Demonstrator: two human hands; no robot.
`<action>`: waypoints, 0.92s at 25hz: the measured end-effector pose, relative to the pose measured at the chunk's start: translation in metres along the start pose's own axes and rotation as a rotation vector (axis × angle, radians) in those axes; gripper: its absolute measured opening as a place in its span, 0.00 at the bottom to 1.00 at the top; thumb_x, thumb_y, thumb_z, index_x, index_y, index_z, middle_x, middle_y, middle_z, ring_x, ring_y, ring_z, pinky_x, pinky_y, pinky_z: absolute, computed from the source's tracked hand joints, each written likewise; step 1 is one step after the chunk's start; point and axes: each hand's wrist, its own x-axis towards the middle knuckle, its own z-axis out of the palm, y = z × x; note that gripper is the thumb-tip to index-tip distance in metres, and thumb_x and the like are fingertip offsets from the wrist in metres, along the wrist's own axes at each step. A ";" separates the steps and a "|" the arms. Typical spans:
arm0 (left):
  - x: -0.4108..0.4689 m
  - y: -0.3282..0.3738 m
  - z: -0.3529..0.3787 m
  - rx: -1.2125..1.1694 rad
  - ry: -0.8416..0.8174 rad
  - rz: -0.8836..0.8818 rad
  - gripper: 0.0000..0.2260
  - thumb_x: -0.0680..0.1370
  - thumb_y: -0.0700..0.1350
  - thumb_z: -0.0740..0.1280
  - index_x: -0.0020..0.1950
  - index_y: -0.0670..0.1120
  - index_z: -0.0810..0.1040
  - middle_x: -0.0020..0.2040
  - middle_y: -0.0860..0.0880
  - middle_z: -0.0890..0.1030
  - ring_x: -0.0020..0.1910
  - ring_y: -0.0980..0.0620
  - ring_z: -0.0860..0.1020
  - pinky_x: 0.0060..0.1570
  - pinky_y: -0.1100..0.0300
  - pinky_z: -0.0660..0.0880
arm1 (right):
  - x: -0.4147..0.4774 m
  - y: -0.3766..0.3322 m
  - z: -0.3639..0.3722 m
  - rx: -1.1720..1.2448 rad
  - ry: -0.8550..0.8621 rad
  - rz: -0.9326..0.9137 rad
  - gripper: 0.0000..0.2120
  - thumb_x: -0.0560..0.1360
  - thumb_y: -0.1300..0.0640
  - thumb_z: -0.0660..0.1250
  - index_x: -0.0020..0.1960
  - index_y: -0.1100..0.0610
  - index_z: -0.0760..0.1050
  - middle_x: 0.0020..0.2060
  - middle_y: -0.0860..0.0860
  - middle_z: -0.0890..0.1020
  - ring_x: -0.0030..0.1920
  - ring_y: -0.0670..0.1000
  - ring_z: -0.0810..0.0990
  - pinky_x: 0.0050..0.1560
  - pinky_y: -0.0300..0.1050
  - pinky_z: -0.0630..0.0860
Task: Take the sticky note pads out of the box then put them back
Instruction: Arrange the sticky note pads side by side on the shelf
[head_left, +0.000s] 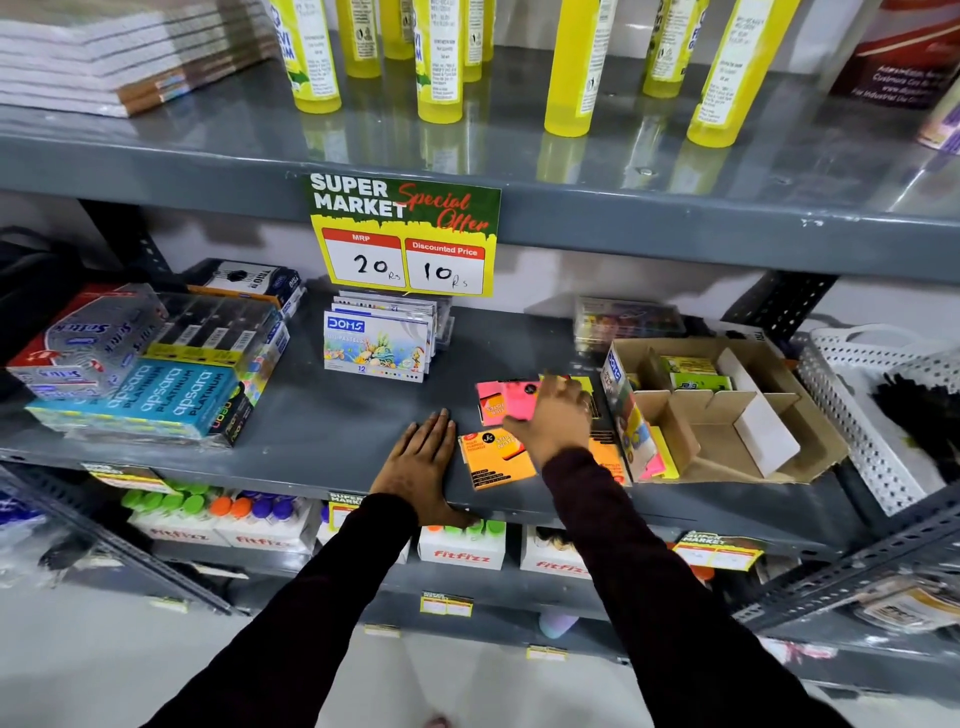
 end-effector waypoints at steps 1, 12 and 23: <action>0.000 0.000 0.000 -0.006 0.001 0.002 0.59 0.61 0.76 0.61 0.76 0.41 0.41 0.79 0.43 0.44 0.77 0.46 0.43 0.76 0.50 0.40 | 0.009 -0.010 0.001 0.011 -0.028 -0.024 0.41 0.68 0.40 0.71 0.71 0.61 0.62 0.65 0.65 0.70 0.66 0.64 0.70 0.64 0.55 0.71; -0.001 -0.001 0.002 0.015 -0.001 0.010 0.59 0.60 0.77 0.59 0.75 0.40 0.40 0.78 0.43 0.42 0.77 0.45 0.43 0.76 0.49 0.41 | -0.007 0.022 0.006 -0.026 0.000 0.070 0.36 0.74 0.37 0.62 0.72 0.61 0.61 0.66 0.64 0.70 0.67 0.65 0.70 0.63 0.58 0.72; 0.001 0.001 0.003 0.063 -0.026 -0.019 0.57 0.63 0.77 0.59 0.75 0.41 0.39 0.78 0.42 0.41 0.77 0.45 0.42 0.76 0.49 0.42 | -0.039 0.045 0.004 -0.149 -0.054 0.194 0.33 0.74 0.43 0.66 0.69 0.63 0.65 0.67 0.66 0.69 0.68 0.66 0.68 0.68 0.59 0.67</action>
